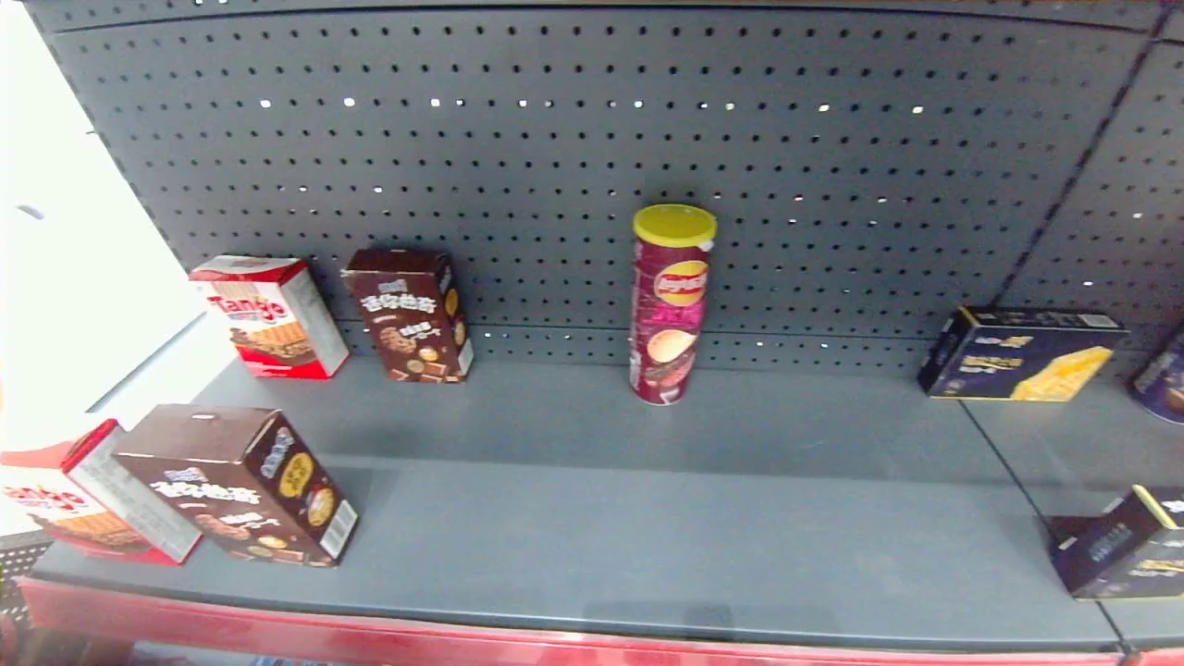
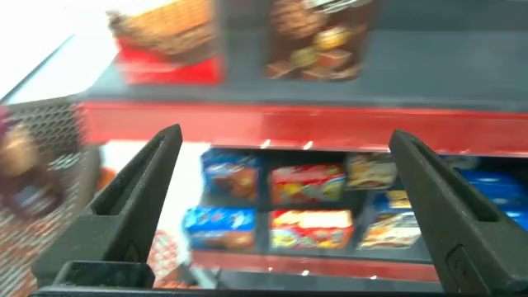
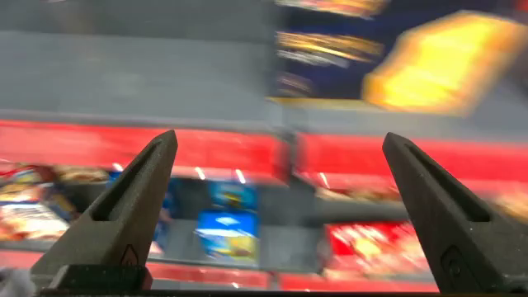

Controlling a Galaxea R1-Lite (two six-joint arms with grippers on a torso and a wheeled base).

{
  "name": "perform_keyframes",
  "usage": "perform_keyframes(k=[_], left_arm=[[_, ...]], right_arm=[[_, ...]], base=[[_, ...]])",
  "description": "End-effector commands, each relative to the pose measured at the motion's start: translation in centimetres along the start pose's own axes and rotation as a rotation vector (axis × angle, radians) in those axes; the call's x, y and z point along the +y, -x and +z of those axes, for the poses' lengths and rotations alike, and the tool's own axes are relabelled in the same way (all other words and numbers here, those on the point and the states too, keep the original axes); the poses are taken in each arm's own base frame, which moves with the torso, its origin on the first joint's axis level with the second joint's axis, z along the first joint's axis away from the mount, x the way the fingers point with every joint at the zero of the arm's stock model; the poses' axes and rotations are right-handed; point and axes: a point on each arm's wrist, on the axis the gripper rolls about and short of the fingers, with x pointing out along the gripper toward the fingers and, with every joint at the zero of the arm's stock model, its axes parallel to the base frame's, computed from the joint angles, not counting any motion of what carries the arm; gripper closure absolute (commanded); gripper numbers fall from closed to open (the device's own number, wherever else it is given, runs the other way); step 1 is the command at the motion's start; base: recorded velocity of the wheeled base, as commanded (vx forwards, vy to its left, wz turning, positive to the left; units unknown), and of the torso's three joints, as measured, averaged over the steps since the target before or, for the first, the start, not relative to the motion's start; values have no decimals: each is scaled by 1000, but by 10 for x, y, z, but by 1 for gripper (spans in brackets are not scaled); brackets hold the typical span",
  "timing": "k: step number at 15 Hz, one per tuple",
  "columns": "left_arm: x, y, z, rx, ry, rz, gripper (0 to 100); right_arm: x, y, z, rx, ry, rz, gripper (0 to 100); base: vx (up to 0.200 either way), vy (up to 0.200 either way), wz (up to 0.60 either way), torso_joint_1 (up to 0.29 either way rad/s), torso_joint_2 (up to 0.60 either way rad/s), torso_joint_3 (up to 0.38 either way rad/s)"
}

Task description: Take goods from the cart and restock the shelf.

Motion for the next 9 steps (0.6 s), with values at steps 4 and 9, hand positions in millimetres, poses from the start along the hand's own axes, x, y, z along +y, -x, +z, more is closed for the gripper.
perform_keyframes(k=[4,9], left_arm=[[0,0,0,-1,0,0,0],[0,0,0,-1,0,0,0]], right_arm=[[0,0,0,1,0,1,0],[0,0,0,1,0,1,0]], base=[[0,0,600,8,4,-1],[0,0,600,5,3,4]])
